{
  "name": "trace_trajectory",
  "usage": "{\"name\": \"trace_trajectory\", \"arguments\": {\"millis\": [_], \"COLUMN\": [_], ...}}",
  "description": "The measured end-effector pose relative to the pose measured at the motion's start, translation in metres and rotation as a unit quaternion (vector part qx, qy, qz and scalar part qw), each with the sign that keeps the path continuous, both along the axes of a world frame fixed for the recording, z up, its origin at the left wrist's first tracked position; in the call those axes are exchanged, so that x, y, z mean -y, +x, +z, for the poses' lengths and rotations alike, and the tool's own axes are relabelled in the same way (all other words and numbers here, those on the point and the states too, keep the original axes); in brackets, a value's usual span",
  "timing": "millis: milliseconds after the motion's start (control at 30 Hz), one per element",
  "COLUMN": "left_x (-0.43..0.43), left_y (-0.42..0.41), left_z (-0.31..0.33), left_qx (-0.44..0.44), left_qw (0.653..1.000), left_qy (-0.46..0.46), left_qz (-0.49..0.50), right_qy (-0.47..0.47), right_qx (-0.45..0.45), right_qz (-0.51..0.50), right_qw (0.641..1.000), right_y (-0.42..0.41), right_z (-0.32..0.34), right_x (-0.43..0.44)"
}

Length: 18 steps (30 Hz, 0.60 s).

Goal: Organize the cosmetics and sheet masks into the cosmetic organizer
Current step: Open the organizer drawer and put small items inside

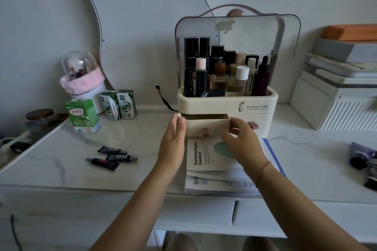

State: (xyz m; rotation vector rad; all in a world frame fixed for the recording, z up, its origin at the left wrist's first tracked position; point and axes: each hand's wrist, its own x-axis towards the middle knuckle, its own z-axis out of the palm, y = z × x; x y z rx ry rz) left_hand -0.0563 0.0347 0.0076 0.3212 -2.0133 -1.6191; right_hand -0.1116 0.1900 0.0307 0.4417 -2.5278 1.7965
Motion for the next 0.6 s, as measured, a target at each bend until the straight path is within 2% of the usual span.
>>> {"name": "trace_trajectory", "arguments": {"millis": [367,600], "left_x": [0.000,0.003], "left_y": [0.038,0.059], "left_z": [-0.008,-0.015], "left_qx": [-0.043,-0.044], "left_qw": [0.998,0.998], "left_qy": [0.053,0.032], "left_qz": [0.000,-0.018], "right_qy": [-0.056,-0.006], "right_qx": [-0.016,-0.053], "right_qz": [0.005,0.013], "right_qw": [0.998,0.999], "right_y": [0.005,0.017], "right_z": [-0.004,-0.006], "right_x": [-0.028,-0.033]}}
